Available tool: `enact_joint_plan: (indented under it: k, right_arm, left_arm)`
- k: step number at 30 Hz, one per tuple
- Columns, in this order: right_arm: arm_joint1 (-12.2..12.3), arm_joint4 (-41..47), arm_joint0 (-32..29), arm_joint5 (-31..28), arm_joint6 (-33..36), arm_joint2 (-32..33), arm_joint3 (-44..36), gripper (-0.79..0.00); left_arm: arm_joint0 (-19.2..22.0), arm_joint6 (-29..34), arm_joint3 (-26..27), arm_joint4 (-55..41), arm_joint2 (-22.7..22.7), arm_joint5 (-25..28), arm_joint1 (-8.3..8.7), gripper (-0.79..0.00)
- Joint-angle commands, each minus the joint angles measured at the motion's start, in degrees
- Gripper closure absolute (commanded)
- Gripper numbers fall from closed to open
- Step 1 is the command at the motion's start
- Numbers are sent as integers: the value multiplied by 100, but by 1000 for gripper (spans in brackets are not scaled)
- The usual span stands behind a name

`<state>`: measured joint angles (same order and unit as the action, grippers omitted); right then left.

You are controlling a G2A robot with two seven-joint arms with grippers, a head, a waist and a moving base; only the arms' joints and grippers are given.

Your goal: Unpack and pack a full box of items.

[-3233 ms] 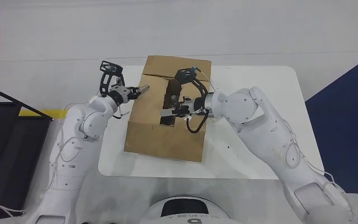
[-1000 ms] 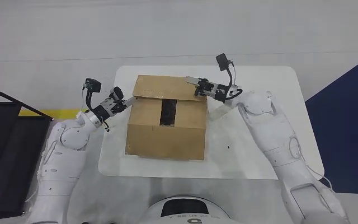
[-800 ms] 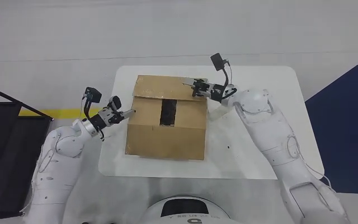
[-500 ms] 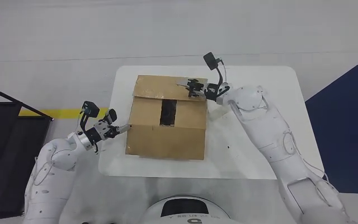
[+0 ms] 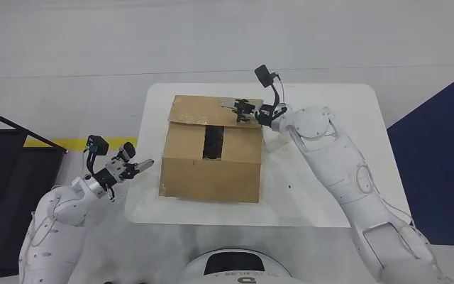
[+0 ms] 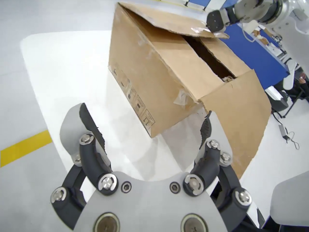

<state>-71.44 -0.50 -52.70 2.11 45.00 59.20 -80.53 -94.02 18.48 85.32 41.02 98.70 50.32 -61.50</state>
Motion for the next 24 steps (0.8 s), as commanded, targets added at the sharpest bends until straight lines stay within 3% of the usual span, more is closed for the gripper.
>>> enact_joint_plan:
  k: [1,9,19,24]
  right_arm:
    - [0,1,0,0,-1,1,1,-785]
    - [0,1,0,0,-1,1,1,-785]
    - [0,1,0,0,-1,1,1,-785]
    - [0,1,0,0,-1,1,1,-785]
  left_arm:
    - [31,128,77,206,-128,-83,4,-785]
    - [274,580,113,886,-531,-600,18,-785]
    - [334,644,18,-182,-524,107,89,-785]
    - [429,712,171,-578,-474,-250,113,-785]
